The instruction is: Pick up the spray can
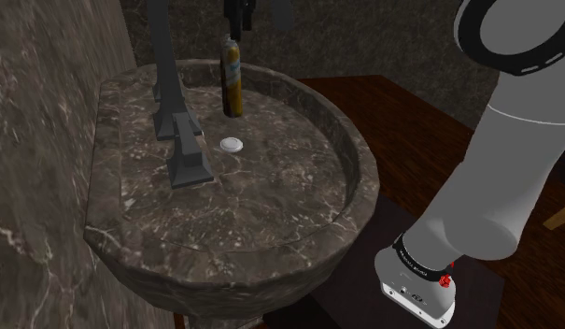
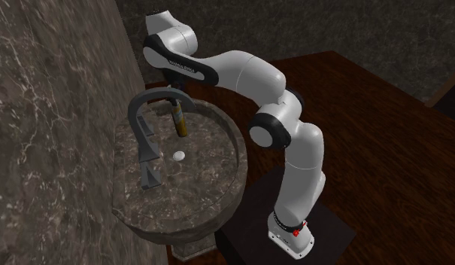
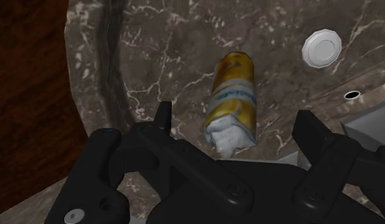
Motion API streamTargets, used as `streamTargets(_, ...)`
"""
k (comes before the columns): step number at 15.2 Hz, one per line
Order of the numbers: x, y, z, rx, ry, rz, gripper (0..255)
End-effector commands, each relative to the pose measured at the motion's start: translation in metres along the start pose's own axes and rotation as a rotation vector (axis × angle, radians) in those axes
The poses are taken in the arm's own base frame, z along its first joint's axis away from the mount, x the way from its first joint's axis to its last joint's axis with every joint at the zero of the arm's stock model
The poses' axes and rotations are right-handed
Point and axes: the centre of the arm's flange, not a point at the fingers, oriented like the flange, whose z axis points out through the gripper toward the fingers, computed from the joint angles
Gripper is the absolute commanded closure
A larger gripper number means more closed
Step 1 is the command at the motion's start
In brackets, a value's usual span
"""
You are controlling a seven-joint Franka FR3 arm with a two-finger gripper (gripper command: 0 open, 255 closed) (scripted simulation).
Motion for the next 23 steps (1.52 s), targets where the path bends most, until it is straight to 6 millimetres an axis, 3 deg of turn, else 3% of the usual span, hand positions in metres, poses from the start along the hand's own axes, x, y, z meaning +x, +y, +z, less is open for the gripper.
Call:
streamTargets(1, 0.025, -0.005, -0.001, 0.008, -0.004, -0.053, 0)
streamTargets(9, 0.031, -0.006, 0.039, 0.009, -0.005, -0.061, 0)
streamTargets(11, 0.031, -0.006, 0.039, 0.009, -0.005, -0.061, 0)
streamTargets(12, 0.031, -0.005, 0.038, 0.009, -0.005, -0.061, 255)
streamTargets(21, 0.031, -0.006, 0.039, 0.009, -0.005, -0.061, 255)
streamTargets(23, 0.03, -0.006, 0.028, 0.009, -0.005, -0.061, 255)
